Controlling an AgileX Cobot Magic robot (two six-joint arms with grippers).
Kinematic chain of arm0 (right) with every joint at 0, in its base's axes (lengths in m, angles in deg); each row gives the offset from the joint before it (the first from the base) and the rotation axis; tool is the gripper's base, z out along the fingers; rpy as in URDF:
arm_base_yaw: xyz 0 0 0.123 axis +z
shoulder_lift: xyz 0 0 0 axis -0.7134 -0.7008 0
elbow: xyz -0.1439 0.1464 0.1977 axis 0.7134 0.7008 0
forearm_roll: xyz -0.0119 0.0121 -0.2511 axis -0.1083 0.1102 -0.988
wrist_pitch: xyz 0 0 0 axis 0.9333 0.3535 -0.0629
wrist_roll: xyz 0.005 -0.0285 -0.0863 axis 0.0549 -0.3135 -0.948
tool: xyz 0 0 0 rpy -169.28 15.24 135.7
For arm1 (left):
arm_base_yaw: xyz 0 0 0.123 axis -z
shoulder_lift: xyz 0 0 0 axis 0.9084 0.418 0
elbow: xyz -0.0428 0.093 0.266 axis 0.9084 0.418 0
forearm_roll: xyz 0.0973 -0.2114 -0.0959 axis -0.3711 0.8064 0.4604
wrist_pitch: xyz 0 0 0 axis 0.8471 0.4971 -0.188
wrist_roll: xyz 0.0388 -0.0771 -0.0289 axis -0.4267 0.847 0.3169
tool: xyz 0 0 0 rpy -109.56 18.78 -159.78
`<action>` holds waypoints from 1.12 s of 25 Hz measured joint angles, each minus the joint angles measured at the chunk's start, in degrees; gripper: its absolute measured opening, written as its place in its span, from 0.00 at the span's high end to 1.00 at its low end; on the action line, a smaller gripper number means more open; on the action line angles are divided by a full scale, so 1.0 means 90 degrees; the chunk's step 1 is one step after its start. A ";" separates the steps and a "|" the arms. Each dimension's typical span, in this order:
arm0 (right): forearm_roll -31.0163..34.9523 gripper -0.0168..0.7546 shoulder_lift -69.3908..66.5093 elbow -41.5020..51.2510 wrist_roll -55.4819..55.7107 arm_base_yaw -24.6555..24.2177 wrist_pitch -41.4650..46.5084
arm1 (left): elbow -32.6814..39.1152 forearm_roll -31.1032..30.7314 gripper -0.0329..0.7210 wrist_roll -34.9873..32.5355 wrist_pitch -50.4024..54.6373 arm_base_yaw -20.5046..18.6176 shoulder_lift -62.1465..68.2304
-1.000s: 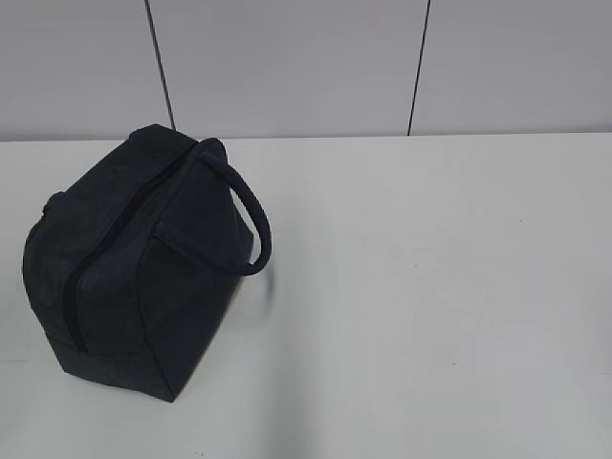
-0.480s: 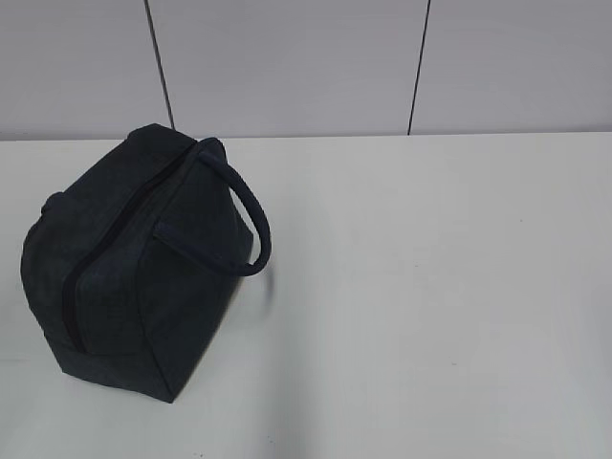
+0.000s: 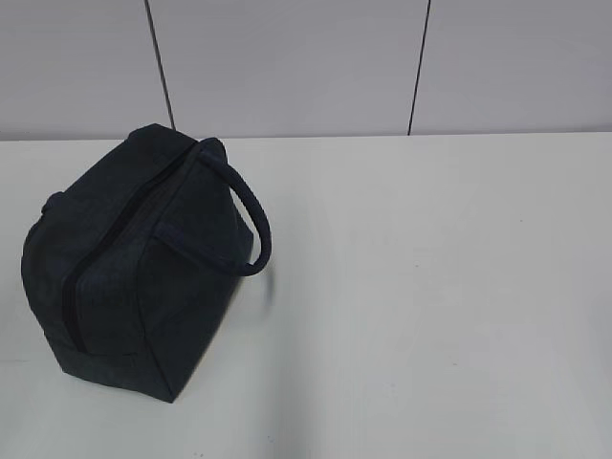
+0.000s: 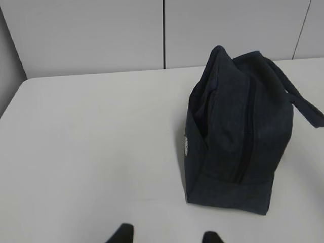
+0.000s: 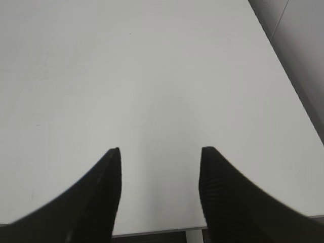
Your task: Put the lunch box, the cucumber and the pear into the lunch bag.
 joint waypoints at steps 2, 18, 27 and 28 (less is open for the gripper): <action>0.0076 0.47 0.0000 0.0000 -0.0104 0.0000 0.0000 | 0.0000 0.0000 0.62 0.0000 0.0000 0.0000 0.0000; 0.0271 0.47 0.0000 0.0004 -0.0467 0.0000 0.0000 | 0.0000 0.0000 0.64 0.0000 0.0000 0.0000 0.0000; 0.0851 0.47 0.0000 0.0004 -0.0712 0.0000 0.0000 | 0.0000 0.0000 0.64 0.0000 0.0000 0.0000 0.0000; 0.0946 0.47 0.0000 0.0004 -0.0765 0.0000 0.0000 | 0.0000 0.0000 0.64 0.0000 0.0000 0.0000 0.0000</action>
